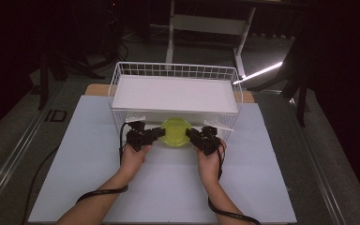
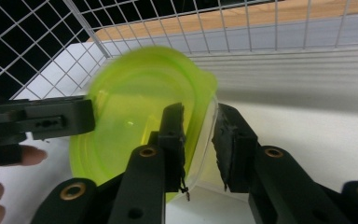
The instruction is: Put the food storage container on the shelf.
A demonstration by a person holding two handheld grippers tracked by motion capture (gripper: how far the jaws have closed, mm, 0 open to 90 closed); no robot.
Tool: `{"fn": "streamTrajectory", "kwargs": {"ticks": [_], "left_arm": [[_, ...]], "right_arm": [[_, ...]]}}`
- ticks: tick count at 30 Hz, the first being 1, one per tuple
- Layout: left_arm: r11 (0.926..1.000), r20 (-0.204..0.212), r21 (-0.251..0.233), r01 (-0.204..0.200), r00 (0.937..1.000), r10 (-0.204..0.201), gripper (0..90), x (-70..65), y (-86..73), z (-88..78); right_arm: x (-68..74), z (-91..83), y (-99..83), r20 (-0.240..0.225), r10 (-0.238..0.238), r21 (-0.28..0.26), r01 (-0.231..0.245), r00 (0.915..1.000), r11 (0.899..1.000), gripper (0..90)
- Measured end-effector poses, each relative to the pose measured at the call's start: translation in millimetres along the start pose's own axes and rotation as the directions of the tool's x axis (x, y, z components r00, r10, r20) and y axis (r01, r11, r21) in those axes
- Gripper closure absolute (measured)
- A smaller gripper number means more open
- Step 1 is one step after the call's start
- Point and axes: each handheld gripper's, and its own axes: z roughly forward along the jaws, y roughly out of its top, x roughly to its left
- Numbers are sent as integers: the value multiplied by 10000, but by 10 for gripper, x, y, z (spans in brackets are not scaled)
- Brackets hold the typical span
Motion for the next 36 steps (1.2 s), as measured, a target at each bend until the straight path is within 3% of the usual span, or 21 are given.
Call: {"fn": "streamTrajectory", "kwargs": {"ticks": [2, 4, 5, 7, 8, 10, 11, 13, 18, 20, 21, 25, 33, 36], "left_arm": [[9998, -73, -9, 190, 9998, -190, 684, -2, 19, 20], [10000, -353, -35, -44, 9994, 43, 680, 12, 40, 39], [9997, -301, -78, -230, 9993, 228, 676, 22, 51, 53], [9999, -414, -147, 82, 9991, -88, 672, 10, 59, 73], [9996, -308, -168, -231, 9993, 226, 657, 28, 68, 86], [9993, -457, -190, -315, 9985, 306, 627, 35, 74, 101], [9996, -554, -225, -169, 9983, 156, 601, 32, 70, 105], [9986, -744, -286, -435, 9964, 413, 563, 37, 72, 111], [9992, -962, -241, -326, 9949, 302, 554, 24, 85, 109], [9994, -918, -257, -250, 9955, 226, 551, 30, 84, 100], [9988, -1040, -458, 194, 9943, -240, 532, 21, 74, 72], [9968, -871, -628, 503, 9946, -557, 513, 35, 44, -7], [9987, -926, -505, 87, 9956, -133, 465, -43, -37, -196], [9987, -824, -483, -164, 9965, 124, 439, -103, -71, -283]], "right_arm": [[-4, 18, 11, -2, 23, -39, -23, 10000, 10000, 706], [-7, 39, 20, 106, 17, -92, -16, 9999, 10000, 699], [-11, 50, 25, 180, 23, -93, -21, 9998, 10000, 696], [-26, 73, 33, 281, 69, -112, -66, 9996, 9999, 691], [-32, 83, 34, 344, 44, -117, -40, 9994, 9999, 690], [-47, 109, 45, 441, -71, -98, 75, 9990, 9999, 681], [-50, 120, 52, 488, -108, -58, 111, 9987, 9999, 675], [-43, 132, 59, 584, -317, -81, 322, 9978, 9994, 676], [-14, 136, 77, 788, -653, -26, 657, 9947, 9978, 653], [-15, 115, 83, 665, -495, -215, 511, 9966, 9985, 631], [-14, 100, 88, 625, -448, -262, 465, 9970, 9986, 626], [-15, 24, 106, 487, -395, -414, 415, 9980, 9983, 626], [41, -141, -1, 170, -480, -336, 486, 9987, 9983, 642], [114, -203, -59, 45, -831, -212, 832, 9965, 9963, 689]]}}
